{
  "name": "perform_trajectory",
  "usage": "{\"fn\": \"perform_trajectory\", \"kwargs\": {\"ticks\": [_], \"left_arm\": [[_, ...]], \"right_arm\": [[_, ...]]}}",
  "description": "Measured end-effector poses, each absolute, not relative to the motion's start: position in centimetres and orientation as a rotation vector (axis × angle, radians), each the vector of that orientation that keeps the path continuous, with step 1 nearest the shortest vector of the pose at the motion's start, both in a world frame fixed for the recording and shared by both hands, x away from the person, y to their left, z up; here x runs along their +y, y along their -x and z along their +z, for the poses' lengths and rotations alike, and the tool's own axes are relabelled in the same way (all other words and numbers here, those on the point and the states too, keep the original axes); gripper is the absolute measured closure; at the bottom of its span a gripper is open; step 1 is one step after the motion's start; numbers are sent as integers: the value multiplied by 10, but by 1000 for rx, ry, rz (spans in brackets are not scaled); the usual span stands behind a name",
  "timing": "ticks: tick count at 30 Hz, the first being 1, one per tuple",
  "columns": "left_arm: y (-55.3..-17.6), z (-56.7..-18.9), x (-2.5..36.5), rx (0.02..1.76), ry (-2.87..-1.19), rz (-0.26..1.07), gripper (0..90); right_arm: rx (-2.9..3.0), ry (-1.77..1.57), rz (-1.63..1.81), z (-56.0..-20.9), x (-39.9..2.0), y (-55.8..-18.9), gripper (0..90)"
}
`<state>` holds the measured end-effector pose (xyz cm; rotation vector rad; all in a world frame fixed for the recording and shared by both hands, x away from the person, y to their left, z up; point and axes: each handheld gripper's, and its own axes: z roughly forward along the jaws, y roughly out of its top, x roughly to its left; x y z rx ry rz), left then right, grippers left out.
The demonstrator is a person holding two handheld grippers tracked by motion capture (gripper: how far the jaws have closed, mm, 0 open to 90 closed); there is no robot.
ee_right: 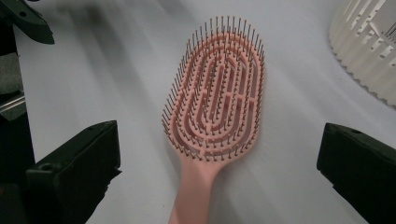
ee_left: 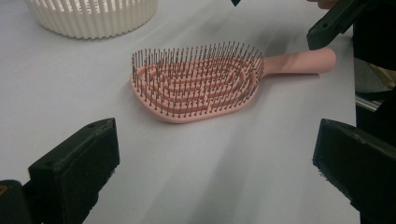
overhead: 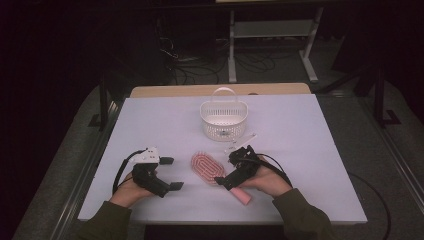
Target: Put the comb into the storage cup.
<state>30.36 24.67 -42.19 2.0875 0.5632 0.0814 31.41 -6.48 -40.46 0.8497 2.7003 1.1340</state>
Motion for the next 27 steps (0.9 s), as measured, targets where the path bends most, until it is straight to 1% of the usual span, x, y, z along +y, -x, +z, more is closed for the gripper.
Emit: {"fn": "perform_trajectory", "kwargs": {"ticks": [27], "left_arm": [[-303, -422, 247, 562, -2087, 84, 4]], "right_arm": [[2739, -836, 1033, -418, -60, -310, 0]]}}
